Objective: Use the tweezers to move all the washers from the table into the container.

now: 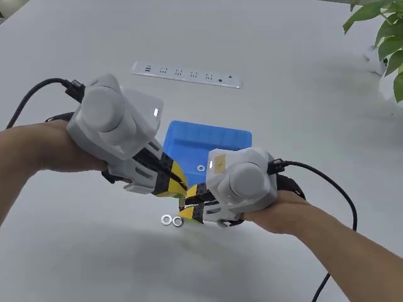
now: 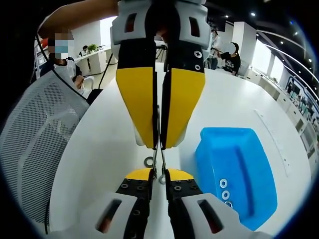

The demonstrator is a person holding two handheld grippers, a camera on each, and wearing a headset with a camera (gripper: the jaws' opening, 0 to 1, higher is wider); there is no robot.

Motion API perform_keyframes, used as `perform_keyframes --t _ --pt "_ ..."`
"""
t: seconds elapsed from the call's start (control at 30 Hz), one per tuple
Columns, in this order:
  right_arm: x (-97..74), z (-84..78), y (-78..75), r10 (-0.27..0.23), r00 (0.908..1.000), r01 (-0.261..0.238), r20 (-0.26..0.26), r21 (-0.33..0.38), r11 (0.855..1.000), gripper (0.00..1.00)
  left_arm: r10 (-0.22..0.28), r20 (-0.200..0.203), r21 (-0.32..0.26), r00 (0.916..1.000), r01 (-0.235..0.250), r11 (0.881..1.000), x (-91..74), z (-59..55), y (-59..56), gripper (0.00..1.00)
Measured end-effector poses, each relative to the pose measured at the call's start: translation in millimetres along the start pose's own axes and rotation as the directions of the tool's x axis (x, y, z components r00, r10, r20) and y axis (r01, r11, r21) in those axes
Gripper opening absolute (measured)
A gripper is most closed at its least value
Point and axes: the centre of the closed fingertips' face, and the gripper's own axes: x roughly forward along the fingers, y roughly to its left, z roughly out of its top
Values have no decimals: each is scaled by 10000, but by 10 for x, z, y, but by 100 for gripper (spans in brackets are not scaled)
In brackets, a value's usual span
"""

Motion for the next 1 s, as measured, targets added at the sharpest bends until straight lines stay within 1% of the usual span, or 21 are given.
perform_keyframes --t 0.37,0.5,1.0 --pt "-29 -19 -21 -73 10000 73 7 31 10000 12 40 58 23 10000 -40 10000 17 31 19 6" --pt "-17 -42 -13 -33 10000 33 -53 37 10000 12 8 -19 12 10000 -8 10000 38 10 17 6" --pt "-10 -50 -14 -22 10000 23 -81 118 9999 10 106 143 -61 9998 -105 9999 51 29 37 5"
